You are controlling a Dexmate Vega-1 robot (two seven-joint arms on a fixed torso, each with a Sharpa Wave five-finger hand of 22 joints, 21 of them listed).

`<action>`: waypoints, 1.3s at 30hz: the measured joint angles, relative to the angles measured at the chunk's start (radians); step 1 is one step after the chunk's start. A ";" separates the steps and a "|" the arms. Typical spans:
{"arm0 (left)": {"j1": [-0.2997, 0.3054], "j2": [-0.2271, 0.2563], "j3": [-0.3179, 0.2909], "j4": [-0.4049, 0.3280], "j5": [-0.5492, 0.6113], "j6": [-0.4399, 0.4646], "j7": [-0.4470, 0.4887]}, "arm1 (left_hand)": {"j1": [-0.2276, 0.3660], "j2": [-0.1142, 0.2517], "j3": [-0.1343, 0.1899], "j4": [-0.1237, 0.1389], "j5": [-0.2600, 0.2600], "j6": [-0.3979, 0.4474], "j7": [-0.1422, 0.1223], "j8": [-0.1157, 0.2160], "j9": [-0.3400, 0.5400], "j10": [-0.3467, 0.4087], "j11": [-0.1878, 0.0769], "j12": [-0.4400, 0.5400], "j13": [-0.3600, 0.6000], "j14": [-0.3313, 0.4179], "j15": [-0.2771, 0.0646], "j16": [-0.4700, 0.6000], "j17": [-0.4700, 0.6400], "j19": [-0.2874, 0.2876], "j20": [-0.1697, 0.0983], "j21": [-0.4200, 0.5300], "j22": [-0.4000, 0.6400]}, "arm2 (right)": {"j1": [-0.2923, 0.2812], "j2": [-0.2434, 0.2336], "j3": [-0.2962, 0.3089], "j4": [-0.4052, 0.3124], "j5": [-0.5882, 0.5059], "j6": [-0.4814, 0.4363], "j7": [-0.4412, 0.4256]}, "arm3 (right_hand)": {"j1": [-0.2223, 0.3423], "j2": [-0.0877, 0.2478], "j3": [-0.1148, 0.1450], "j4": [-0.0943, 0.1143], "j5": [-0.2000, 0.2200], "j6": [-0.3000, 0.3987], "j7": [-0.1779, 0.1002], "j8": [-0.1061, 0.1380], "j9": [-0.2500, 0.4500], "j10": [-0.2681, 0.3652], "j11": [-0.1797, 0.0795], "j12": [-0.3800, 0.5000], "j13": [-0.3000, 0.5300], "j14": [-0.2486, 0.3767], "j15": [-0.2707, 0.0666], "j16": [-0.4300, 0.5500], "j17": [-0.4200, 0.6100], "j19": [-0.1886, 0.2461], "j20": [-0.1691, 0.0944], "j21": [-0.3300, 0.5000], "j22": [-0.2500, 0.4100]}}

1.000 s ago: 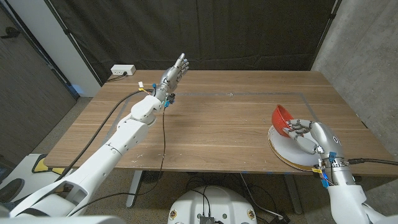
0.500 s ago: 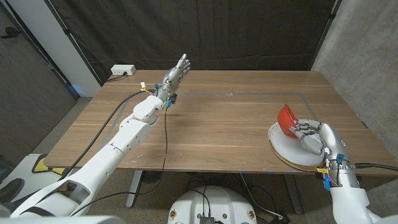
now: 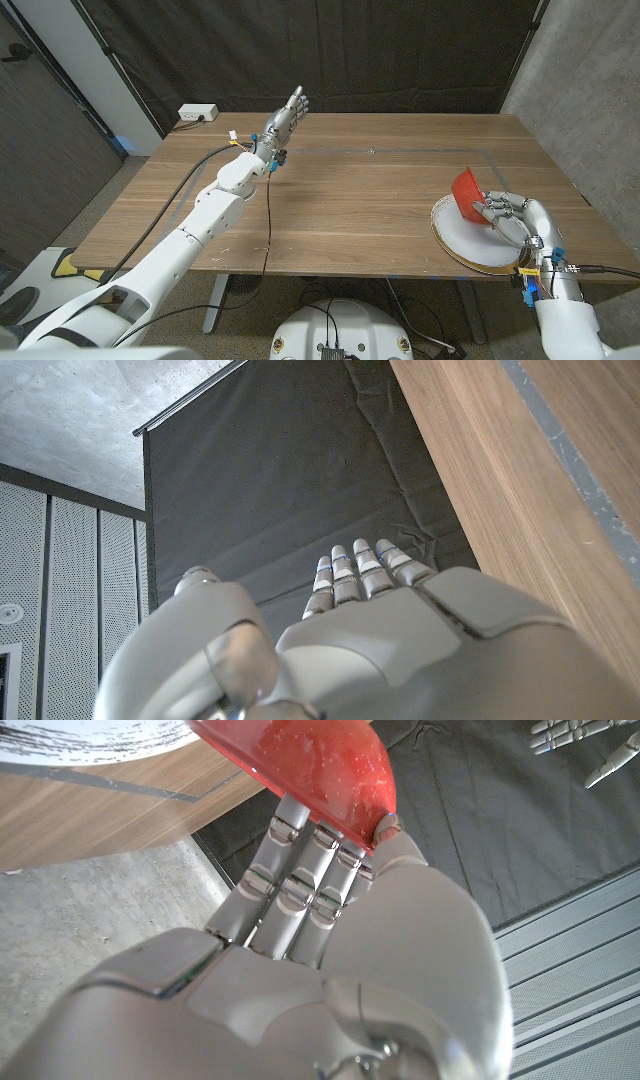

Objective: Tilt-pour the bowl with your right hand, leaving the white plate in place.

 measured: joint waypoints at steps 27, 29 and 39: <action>-0.005 -0.011 0.006 0.017 0.007 0.008 0.006 | 0.004 0.004 -0.004 -0.004 0.000 0.000 0.000 0.000 0.000 0.000 0.000 -0.006 0.000 0.004 0.004 0.000 0.000 0.000 0.000 0.000 0.000 | -0.006 0.061 0.029 -0.016 0.194 0.039 0.094 | 0.001 0.000 -0.007 0.001 0.000 0.000 0.000 -0.003 0.005 0.005 0.005 -0.005 0.004 0.009 0.002 -0.001 0.000 -0.007 0.004 0.018 -0.009; -0.007 -0.013 0.008 0.021 0.006 0.008 0.004 | 0.004 0.004 -0.004 -0.004 0.000 0.000 0.000 0.000 0.000 0.000 0.000 -0.006 0.000 0.004 0.004 0.000 0.000 0.000 0.000 0.000 0.000 | -0.007 0.062 0.030 -0.018 0.214 0.041 0.105 | 0.000 0.001 -0.007 0.001 -0.001 0.000 0.000 -0.003 0.005 0.005 0.005 -0.005 0.004 0.009 0.002 -0.001 0.000 -0.007 0.004 0.018 -0.011; -0.017 -0.024 0.013 0.045 0.002 0.008 -0.012 | 0.004 0.004 -0.008 0.000 0.000 0.000 0.000 0.000 0.000 0.000 0.000 -0.006 0.000 0.004 0.004 0.000 0.000 0.000 0.000 0.000 0.000 | -0.011 0.069 0.034 -0.022 0.354 0.080 0.176 | 0.000 0.001 -0.007 0.001 -0.001 0.004 0.003 -0.006 0.005 0.011 0.011 -0.008 0.008 0.009 0.002 -0.001 0.001 -0.007 0.004 0.025 -0.015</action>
